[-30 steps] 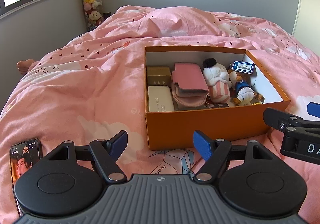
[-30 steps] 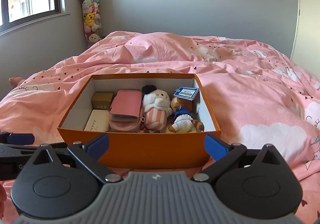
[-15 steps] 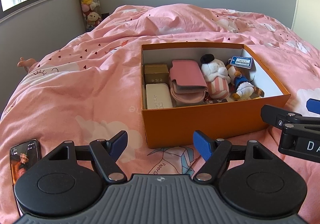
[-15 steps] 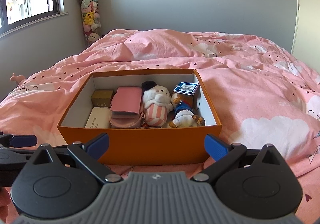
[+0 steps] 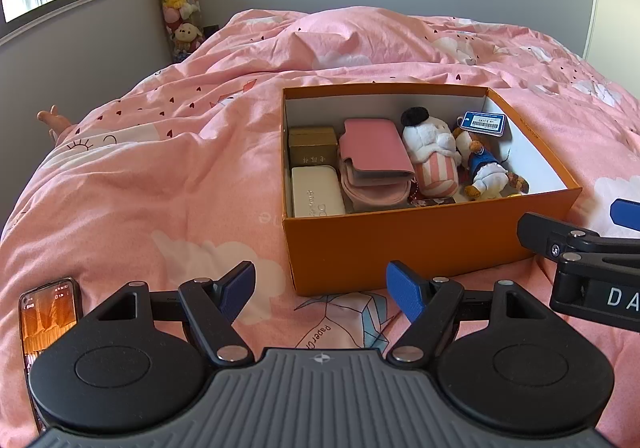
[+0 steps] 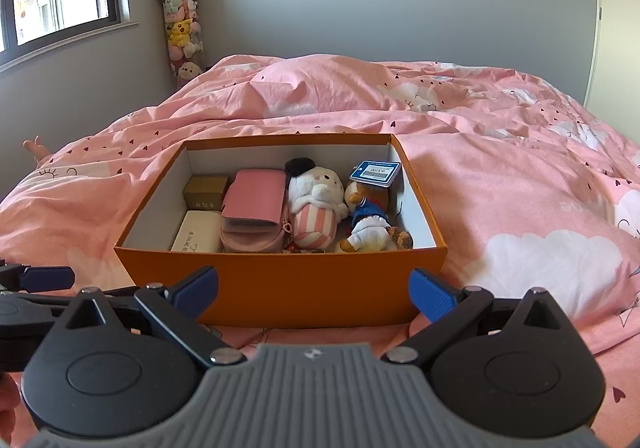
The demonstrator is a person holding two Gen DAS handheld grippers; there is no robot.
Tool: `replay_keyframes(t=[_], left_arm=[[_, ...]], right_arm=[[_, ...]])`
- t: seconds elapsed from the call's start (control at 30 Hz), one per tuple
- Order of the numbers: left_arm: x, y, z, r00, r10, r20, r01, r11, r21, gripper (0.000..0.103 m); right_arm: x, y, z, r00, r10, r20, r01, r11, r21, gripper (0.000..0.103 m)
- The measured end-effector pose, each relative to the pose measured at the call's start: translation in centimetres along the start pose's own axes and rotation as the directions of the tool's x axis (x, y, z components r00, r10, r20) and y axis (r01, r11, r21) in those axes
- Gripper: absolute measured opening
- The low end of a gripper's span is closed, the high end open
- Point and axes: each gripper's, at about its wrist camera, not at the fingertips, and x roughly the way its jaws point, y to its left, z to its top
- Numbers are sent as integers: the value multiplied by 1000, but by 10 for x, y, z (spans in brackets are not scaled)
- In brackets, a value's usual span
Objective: Organize objects
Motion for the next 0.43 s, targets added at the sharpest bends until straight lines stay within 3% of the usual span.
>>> replay_keyframes(t=[0.43], left_arm=[[-2,0,-1,1000,0,0,0,1000,-8,87]], right_arm=[[0,0,-1,1000,-1,-4,1,1000,-3,101]])
